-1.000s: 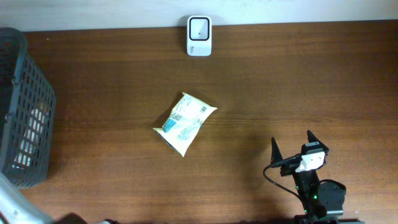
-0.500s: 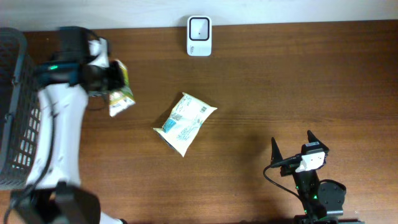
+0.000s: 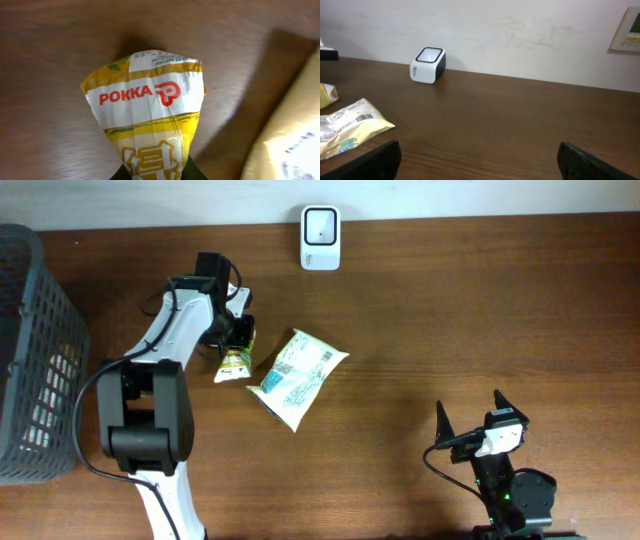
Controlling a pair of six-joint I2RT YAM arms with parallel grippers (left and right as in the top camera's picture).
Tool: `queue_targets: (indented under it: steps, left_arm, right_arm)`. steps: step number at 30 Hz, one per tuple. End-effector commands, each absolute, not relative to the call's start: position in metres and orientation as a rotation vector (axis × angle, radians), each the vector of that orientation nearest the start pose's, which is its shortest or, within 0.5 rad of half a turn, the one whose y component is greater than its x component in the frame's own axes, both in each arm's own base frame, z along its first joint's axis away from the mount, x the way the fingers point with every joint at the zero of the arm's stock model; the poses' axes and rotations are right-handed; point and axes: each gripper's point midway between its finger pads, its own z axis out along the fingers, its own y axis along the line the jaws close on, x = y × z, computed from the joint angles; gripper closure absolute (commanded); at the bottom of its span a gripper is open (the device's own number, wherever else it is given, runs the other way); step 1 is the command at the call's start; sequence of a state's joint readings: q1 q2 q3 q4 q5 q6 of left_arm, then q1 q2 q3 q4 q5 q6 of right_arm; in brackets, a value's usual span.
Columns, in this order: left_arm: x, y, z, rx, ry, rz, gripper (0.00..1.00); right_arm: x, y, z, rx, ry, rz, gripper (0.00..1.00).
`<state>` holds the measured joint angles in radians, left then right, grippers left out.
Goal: Scan the item barcode
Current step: 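Place the yellow pouch beside the white bag with the left gripper, then reach the left gripper into the basket and grasp a white 250 ml tube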
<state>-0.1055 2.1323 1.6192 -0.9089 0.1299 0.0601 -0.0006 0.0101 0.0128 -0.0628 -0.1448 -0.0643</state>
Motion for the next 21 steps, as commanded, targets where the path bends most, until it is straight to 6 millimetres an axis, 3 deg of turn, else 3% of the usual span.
queue_targets:
  steps: [1, 6, 8, 10, 13, 16, 17, 21]
  left_arm:
    - [0.422, -0.120, 0.033, 0.150, 3.007, -0.443, 0.85]
    - [0.413, -0.146, 0.032, 0.204, 3.021, -0.437, 0.52]
    - [0.419, -0.137, 0.036, 0.182, 3.013, -0.395, 0.43]
    - [0.429, -0.126, 0.053, 0.141, 2.998, -0.393, 0.41]
    - [0.461, -0.099, 0.123, 0.101, 2.900, -0.384, 0.35]
    - [0.484, -0.055, 0.219, 0.048, 2.733, -0.248, 0.29]
    - [0.484, -0.029, 0.268, -0.010, 2.638, -0.178, 0.30]
    - [0.461, 0.047, 0.367, -0.262, 2.390, -0.021, 0.30]
  right_arm:
    - [0.245, 0.024, 0.160, -0.166, 1.625, 0.062, 0.01]
    - [0.245, 0.024, 0.160, -0.167, 1.625, 0.062, 0.01]
    - [0.245, 0.024, 0.160, -0.167, 1.625, 0.062, 0.01]
    - [0.245, 0.024, 0.160, -0.167, 1.625, 0.062, 0.01]
    - [0.245, 0.024, 0.160, -0.167, 1.625, 0.062, 0.01]
    - [0.245, 0.024, 0.160, -0.166, 1.625, 0.062, 0.01]
    - [0.245, 0.024, 0.160, -0.167, 1.625, 0.062, 0.01]
    - [0.245, 0.024, 0.160, -0.167, 1.625, 0.062, 0.01]
